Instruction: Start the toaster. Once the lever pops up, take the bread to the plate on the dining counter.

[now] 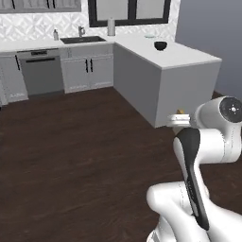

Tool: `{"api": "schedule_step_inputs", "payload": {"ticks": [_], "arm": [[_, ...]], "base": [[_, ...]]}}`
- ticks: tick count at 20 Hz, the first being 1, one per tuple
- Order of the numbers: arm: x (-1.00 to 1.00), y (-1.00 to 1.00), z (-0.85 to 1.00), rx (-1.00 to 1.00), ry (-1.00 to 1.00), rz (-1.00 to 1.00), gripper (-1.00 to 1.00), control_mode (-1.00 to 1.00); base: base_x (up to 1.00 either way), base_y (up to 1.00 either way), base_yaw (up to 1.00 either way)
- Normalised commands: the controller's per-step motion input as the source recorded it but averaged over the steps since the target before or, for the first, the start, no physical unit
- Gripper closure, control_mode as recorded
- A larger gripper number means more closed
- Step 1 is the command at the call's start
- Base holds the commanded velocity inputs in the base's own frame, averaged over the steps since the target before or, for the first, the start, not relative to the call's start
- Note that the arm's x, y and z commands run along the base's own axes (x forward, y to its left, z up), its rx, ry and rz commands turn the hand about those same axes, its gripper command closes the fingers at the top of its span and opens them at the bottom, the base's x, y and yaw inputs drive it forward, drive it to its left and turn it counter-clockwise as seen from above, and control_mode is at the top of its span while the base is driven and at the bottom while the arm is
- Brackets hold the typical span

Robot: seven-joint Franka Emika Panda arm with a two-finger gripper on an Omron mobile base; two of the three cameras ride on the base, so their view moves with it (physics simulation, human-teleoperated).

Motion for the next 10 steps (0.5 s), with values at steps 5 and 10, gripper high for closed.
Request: {"api": "schedule_step_inputs", "payload": {"ticks": [5,10], "arm": [[0.00,0.00,0.00,0.00,0.00,0.00,1.00,1.00],[0.00,0.00,0.00,0.00,0.00,0.00,1.00,1.00]], "base": [[1.00,-0.29,-0.37],[1.00,-0.04,-0.40]]}}
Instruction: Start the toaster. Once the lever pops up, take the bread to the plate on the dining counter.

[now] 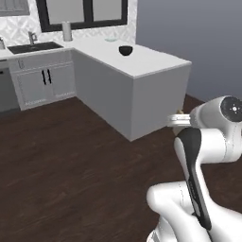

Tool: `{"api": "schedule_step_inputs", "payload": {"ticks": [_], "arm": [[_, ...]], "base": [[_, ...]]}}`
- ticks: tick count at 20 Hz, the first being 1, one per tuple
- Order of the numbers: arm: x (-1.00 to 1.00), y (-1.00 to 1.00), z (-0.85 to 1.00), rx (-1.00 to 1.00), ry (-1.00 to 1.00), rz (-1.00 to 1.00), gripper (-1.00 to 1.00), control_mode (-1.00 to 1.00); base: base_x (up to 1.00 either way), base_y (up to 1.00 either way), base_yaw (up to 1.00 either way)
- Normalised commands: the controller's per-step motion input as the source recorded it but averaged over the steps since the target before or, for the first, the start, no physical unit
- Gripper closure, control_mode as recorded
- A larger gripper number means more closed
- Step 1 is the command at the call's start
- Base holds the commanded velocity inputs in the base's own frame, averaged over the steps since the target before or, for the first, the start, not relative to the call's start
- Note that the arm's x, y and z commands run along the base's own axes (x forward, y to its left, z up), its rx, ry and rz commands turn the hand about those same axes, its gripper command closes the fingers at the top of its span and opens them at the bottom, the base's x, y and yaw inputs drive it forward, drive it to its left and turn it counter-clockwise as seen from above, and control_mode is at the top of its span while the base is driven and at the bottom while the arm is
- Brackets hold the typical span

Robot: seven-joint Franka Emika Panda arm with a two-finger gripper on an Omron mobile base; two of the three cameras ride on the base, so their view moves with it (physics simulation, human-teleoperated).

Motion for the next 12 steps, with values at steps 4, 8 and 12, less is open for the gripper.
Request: {"api": "schedule_step_inputs", "payload": {"ticks": [4,8,12], "arm": [[0.00,0.00,0.00,0.00,0.00,0.00,1.00,1.00],[0.00,0.00,0.00,0.00,0.00,0.00,1.00,1.00],[0.00,0.00,0.00,0.00,0.00,0.00,1.00,1.00]], "base": [[1.00,0.00,-0.46],[1.00,0.00,-0.47],[1.00,0.00,-0.42]]}}
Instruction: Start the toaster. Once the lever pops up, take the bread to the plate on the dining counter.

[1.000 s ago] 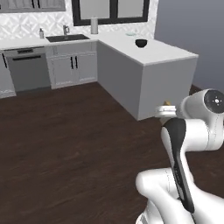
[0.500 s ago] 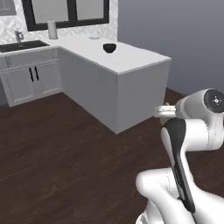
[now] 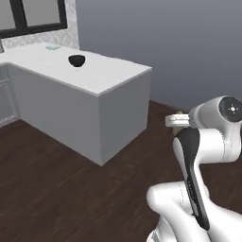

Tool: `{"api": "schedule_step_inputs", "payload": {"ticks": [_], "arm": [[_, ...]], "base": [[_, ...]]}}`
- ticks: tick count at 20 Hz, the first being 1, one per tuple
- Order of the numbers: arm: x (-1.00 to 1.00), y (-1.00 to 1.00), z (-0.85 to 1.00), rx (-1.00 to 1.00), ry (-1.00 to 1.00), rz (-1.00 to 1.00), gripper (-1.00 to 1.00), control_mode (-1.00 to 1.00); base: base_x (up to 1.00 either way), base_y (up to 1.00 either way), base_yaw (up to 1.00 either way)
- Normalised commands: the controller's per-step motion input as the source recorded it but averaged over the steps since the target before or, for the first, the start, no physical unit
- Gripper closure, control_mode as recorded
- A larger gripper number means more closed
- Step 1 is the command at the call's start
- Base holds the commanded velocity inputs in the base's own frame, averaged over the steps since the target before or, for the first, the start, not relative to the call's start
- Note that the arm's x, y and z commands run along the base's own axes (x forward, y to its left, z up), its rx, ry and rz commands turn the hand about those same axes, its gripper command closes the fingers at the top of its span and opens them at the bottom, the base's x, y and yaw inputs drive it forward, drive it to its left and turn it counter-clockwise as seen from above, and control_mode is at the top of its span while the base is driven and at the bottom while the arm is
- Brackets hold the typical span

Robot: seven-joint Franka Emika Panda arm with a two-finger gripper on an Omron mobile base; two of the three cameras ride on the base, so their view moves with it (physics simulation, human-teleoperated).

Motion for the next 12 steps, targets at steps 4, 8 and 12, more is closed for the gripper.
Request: {"api": "schedule_step_inputs", "payload": {"ticks": [4,8,12], "arm": [[0.00,0.00,0.00,0.00,0.00,0.00,1.00,1.00],[0.00,0.00,0.00,0.00,0.00,0.00,1.00,1.00],[0.00,0.00,0.00,0.00,0.00,0.00,1.00,1.00]], "base": [[1.00,0.00,-0.42],[1.00,0.00,-0.40],[1.00,0.00,-0.41]]}}
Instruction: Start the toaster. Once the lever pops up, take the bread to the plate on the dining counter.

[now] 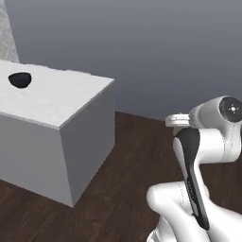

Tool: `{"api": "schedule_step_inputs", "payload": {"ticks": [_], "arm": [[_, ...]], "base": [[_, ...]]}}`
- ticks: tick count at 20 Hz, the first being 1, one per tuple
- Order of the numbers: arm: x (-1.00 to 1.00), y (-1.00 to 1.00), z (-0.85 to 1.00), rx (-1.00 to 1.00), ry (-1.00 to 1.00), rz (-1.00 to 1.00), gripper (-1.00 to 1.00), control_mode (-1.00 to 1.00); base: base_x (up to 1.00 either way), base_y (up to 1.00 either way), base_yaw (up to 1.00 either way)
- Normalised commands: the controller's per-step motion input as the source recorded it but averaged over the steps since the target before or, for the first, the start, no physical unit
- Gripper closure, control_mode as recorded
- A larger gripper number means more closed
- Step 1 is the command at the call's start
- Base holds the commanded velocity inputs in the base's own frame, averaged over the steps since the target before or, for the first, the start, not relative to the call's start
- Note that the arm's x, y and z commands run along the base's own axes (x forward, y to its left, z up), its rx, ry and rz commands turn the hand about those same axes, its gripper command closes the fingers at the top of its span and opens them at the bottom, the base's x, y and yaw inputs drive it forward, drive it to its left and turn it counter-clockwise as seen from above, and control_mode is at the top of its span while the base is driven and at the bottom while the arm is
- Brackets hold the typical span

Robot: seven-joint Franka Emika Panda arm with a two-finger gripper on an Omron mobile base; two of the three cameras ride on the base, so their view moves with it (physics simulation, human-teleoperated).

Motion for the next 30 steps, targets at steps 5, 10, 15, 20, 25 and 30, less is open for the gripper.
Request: {"api": "schedule_step_inputs", "payload": {"ticks": [5,10,15,20,25,30], "arm": [[0.00,0.00,0.00,0.00,0.00,0.00,1.00,1.00],[0.00,0.00,0.00,0.00,0.00,0.00,1.00,1.00],[0.00,0.00,0.00,0.00,0.00,0.00,1.00,1.00],[0.00,0.00,0.00,0.00,0.00,0.00,1.00,1.00],[0.00,0.00,0.00,0.00,0.00,0.00,1.00,1.00],[0.00,0.00,0.00,0.00,0.00,0.00,1.00,1.00]], "base": [[1.00,0.00,-0.40],[1.00,0.00,-0.33],[1.00,0.01,-0.26],[1.00,0.09,-0.22],[1.00,0.11,-0.11],[1.00,0.06,0.05]]}}
